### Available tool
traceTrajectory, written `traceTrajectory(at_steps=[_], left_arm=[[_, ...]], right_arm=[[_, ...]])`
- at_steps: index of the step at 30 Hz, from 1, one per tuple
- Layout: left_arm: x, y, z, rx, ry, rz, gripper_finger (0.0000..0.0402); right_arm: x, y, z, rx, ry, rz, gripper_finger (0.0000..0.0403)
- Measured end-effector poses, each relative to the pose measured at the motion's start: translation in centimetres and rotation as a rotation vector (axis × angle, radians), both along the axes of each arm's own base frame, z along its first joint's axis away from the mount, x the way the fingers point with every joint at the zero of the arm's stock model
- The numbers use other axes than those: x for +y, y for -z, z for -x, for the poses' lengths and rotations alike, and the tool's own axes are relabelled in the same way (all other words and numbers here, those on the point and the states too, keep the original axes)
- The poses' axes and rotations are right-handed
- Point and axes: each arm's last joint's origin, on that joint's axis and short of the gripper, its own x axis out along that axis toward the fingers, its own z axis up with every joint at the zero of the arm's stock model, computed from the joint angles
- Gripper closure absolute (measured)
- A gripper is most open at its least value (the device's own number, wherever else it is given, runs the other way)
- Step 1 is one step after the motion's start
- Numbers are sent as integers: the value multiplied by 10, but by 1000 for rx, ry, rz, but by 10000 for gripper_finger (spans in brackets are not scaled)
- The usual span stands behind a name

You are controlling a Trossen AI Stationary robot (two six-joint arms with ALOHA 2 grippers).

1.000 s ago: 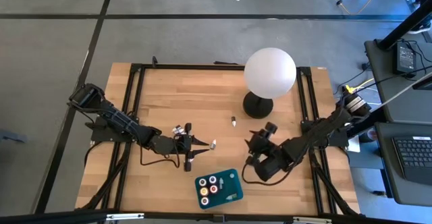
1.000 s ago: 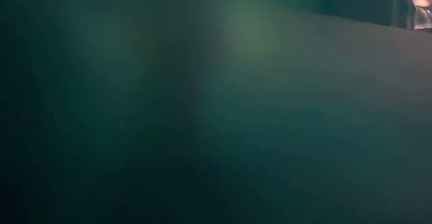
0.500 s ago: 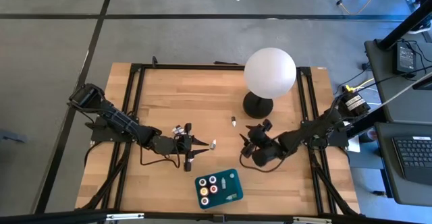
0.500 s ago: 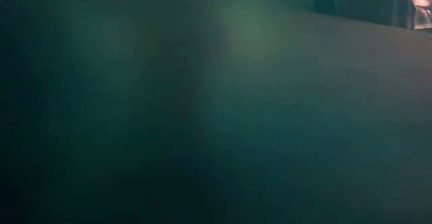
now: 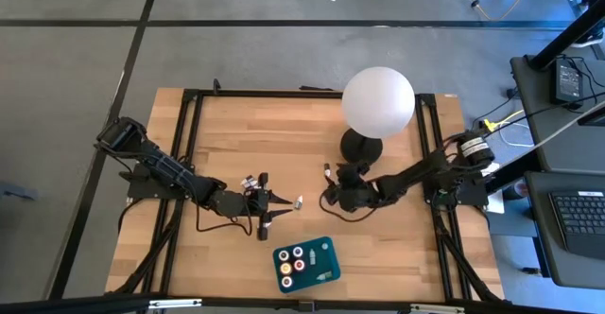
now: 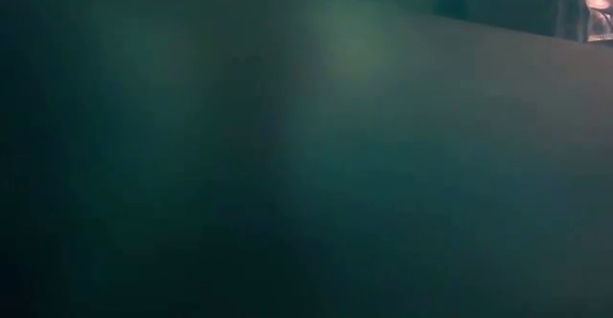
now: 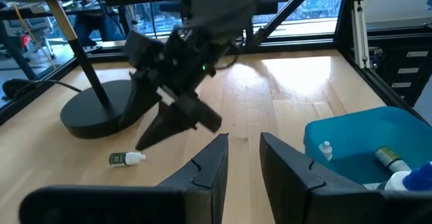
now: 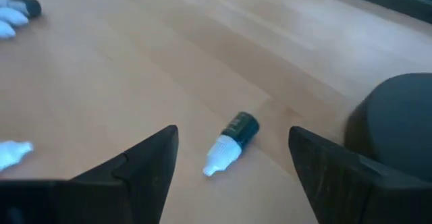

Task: Pick & Place food coloring
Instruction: Put the small dark green food coloring bottle into the blue bin

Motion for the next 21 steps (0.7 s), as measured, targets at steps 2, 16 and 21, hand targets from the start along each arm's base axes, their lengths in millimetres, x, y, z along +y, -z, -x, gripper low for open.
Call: traceTrajectory(at_steps=[2, 16, 21], left_arm=[[0, 0, 0, 0, 0, 0, 319], [0, 0, 0, 3, 4, 0, 322], [0, 1, 0, 6, 4, 0, 320]], right_arm=[[-4, 3, -6, 15, 5, 6, 121], [-34, 30, -24, 57, 78, -105, 130], [-31, 30, -24, 71, 55, -108, 176]])
